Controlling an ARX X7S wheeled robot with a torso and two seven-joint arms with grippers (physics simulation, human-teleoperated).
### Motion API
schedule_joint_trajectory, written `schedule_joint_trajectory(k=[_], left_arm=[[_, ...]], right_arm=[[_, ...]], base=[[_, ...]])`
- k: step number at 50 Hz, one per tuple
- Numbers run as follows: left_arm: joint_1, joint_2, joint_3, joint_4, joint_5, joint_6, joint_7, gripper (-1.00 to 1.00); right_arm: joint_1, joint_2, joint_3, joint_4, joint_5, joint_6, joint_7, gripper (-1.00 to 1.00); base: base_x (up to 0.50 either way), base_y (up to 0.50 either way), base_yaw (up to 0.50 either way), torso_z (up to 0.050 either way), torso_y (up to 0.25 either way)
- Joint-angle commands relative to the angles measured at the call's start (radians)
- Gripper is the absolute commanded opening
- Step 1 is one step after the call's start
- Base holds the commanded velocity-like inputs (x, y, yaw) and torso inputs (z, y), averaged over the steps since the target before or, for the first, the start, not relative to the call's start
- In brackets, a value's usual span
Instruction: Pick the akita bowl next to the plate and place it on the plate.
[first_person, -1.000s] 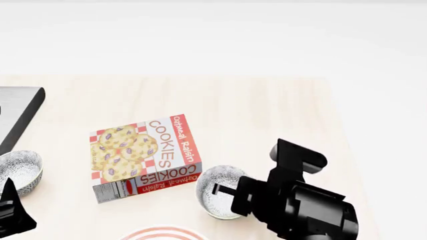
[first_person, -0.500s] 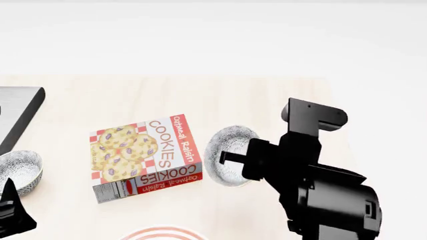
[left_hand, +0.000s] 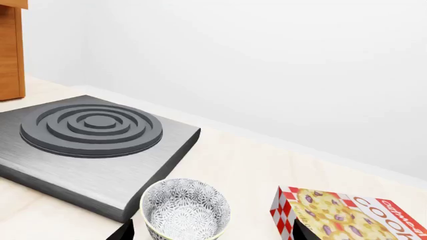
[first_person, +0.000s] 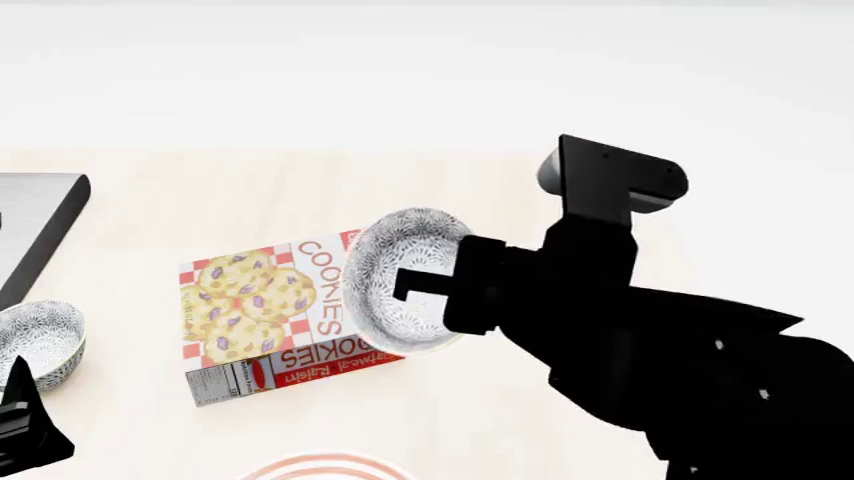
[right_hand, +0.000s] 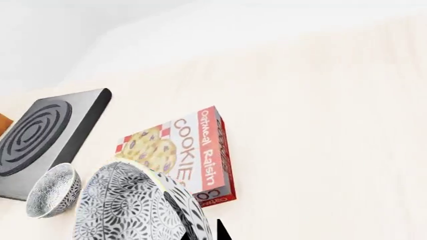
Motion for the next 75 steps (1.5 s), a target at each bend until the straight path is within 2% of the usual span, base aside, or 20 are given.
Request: schedule_joint_trajectory(k=[1, 8, 22, 61, 75], left_arm=[[0.000, -0.001, 0.003, -0.004, -0.001, 0.005, 0.000, 1.00], [0.001, -0.003, 0.005, -0.005, -0.001, 0.008, -0.001, 1.00], [0.002, -0.006, 0.007, -0.003, -0.007, 0.006, -0.003, 1.00], [0.004, -0.014, 0.013, 0.002, -0.018, 0.006, -0.014, 1.00], [0.004, -0.018, 0.016, 0.009, -0.022, 0.001, -0.021, 1.00]], right_arm=[[-0.005, 0.063, 0.000, 0.015, 0.488, 0.065, 0.290, -1.00], [-0.034, 0.076, -0.028, 0.049, 0.609, 0.063, 0.328, -1.00], [-0.094, 0.105, -0.105, 0.052, 0.694, 0.038, 0.315, -1.00], [-0.231, 0.170, -0.275, 0.062, 0.679, -0.066, 0.166, -1.00], [-0.253, 0.184, -0.309, 0.060, 0.690, -0.070, 0.161, -1.00]], base=[[0.00, 0.00, 0.00, 0.000, 0.000], [0.00, 0.00, 0.00, 0.000, 0.000], [0.00, 0.00, 0.00, 0.000, 0.001], [0.00, 0.00, 0.00, 0.000, 0.000], [0.00, 0.00, 0.00, 0.000, 0.000]])
